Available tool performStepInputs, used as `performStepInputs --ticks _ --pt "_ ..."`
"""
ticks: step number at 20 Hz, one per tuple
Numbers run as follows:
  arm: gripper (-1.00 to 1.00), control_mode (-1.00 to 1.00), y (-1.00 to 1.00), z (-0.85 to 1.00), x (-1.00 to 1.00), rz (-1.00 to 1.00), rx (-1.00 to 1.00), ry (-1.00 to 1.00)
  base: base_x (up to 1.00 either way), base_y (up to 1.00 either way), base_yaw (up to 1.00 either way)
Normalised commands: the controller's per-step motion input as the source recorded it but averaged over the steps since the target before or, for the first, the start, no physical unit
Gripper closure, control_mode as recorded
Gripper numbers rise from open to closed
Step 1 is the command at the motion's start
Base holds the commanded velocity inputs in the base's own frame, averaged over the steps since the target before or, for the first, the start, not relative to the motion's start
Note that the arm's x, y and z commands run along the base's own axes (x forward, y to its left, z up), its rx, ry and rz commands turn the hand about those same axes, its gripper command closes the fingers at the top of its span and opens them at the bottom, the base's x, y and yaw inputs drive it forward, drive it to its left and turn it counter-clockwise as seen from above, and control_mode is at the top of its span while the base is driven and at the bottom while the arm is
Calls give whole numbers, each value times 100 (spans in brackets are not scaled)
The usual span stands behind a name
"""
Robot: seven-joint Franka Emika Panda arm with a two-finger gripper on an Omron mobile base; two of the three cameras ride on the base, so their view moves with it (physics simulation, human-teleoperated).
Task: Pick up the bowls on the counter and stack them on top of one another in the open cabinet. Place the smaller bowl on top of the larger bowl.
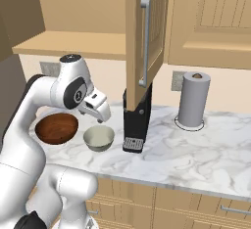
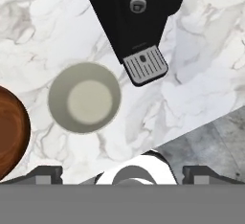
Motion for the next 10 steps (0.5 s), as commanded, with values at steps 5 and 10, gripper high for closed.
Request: performStepInputs --ticks 5,10 --pt "-100 -100 -5 -30 -8 -9 3 0 0 0 0" --pt "-100 -100 -3 -33 -8 -10 0 3 0 0 0"
